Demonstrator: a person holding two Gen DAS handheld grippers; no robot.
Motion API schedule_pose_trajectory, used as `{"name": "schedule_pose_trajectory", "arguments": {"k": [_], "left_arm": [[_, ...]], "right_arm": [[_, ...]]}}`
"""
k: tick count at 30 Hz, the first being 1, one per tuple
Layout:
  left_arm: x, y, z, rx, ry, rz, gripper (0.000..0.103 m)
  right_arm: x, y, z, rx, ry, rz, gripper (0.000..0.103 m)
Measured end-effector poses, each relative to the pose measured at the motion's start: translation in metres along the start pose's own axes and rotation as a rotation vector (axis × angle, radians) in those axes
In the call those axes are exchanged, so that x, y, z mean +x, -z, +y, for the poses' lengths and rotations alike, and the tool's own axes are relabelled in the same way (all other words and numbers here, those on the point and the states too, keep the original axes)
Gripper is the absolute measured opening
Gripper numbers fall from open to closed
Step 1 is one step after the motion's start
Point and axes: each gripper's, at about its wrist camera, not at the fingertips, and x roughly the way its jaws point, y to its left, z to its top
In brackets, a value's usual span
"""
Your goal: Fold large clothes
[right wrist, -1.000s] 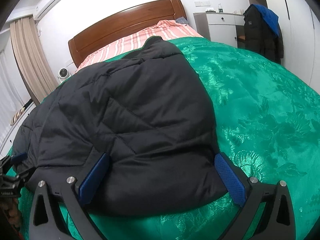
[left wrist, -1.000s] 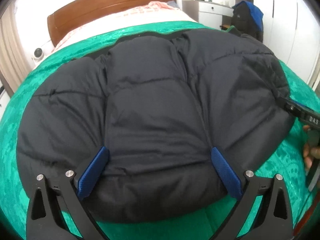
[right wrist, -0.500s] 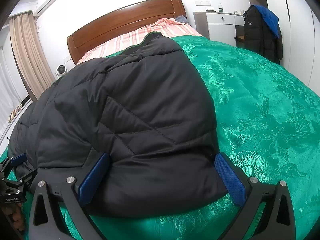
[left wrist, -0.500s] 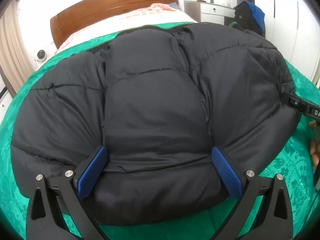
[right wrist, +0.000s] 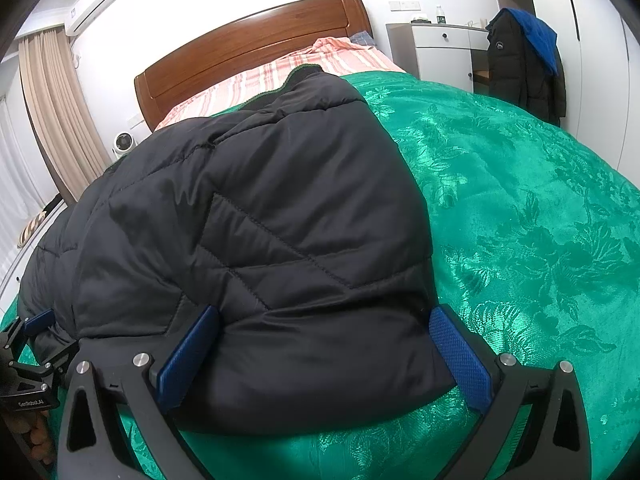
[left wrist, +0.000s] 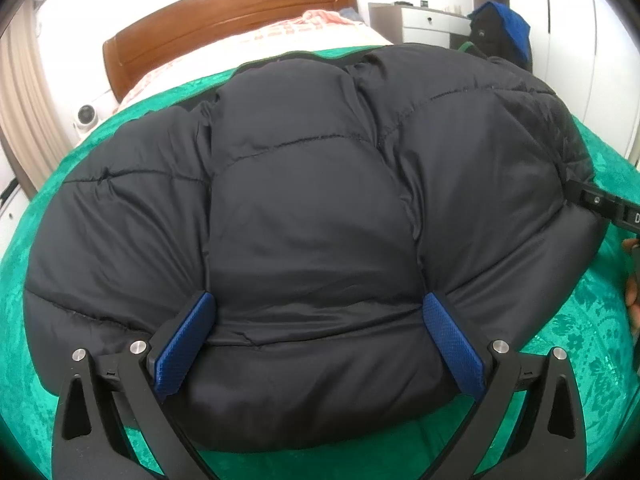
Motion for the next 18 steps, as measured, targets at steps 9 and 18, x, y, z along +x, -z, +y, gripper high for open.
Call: {"name": "schedule_pose_trajectory", "arguments": {"k": [9,18], "left_arm": [[0.0005,0.0009,0.0005,-0.002,0.001,-0.004,0.102],[0.0014,0.0022,0.002,-0.003,0.002,-0.007,0.102]], "right_arm": [[0.0004,-0.0002,-0.0008,0.004,-0.005,0.002,0.103],[0.0006,-0.0003,-0.001,0.005,-0.007,0.003,0.103]]}}
